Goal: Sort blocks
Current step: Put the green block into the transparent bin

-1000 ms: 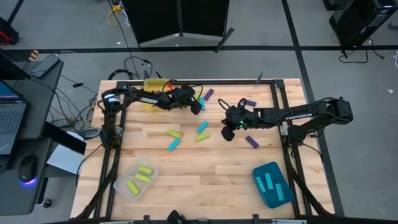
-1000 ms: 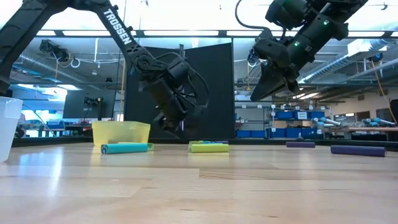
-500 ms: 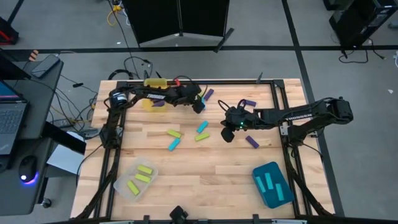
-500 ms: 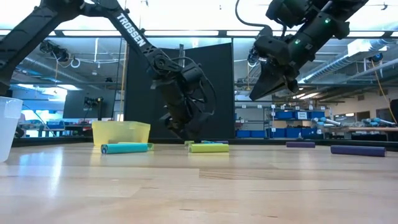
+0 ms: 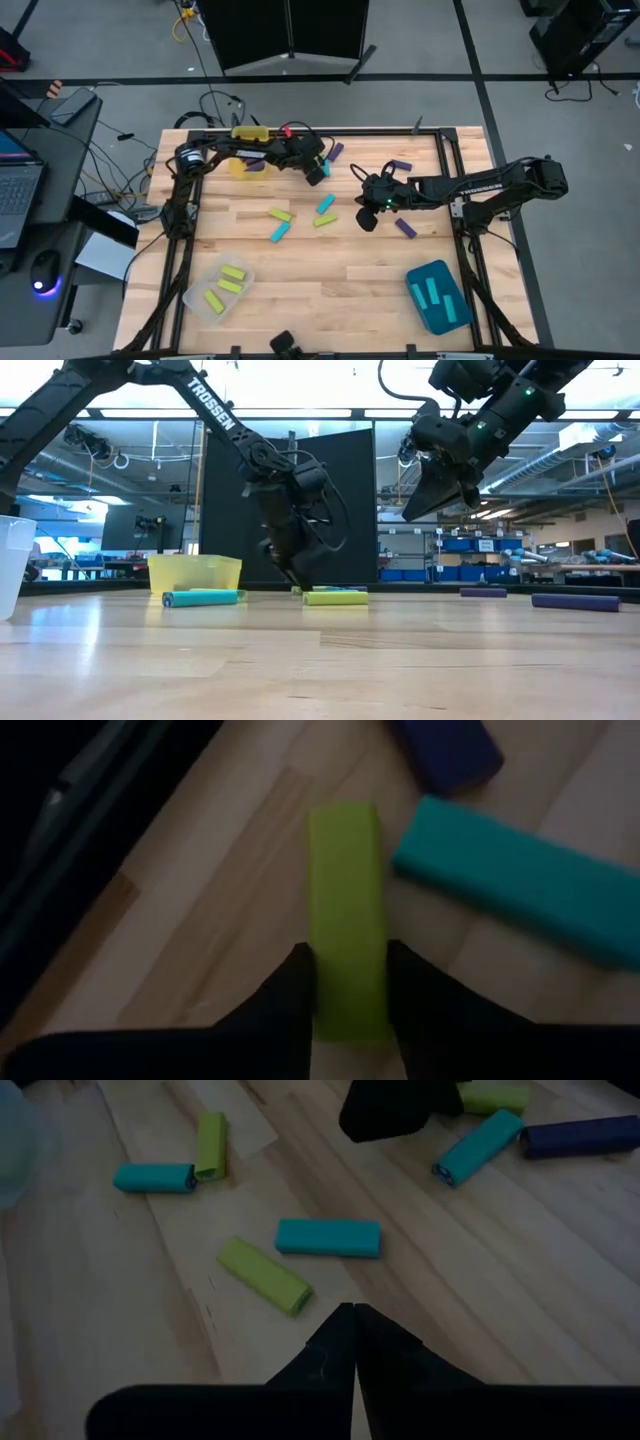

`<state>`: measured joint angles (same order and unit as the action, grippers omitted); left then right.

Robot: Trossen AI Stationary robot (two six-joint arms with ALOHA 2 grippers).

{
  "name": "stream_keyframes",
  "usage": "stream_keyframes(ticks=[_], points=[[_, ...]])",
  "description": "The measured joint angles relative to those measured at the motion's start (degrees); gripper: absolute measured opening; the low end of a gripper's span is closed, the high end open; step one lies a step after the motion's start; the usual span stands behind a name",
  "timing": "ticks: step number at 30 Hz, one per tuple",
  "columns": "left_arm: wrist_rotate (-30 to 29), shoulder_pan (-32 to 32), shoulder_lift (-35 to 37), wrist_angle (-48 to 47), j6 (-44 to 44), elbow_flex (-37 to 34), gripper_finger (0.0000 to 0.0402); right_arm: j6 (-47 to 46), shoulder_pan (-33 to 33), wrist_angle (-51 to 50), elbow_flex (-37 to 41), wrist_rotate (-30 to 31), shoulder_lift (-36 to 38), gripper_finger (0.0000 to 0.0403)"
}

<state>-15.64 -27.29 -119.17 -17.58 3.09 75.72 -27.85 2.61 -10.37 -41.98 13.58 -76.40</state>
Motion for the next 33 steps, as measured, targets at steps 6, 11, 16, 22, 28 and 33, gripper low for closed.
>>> stream_keyframes(ticks=[6,11,16,22,28,33], points=[[-4.0,0.0,3.1,-4.3,-3.3,-0.7,0.0101,0.7,0.0,0.1,0.0,0.0,0.0,0.002],[-4.3,1.6,10.9,-7.5,-5.6,-1.4,0.0101,1.6,0.0,0.5,0.0,0.0,0.0,0.002],[-0.6,6.0,21.8,-10.3,-6.0,-6.7,0.0101,3.5,0.0,2.2,0.0,0.0,-0.3,0.002],[2.7,15.4,38.5,-17.6,-0.7,-13.6,0.0101,5.9,0.0,5.7,0.0,0.0,-0.3,0.0015],[3.8,29.3,49.8,-29.1,11.9,-15.1,0.0101,8.5,0.0,9.0,0.0,-1.2,-0.3,0.0016],[4.2,41.7,53.6,-37.2,27.3,-15.1,0.0101,10.1,1.0,10.1,0.0,-1.9,-0.3,0.0015]])
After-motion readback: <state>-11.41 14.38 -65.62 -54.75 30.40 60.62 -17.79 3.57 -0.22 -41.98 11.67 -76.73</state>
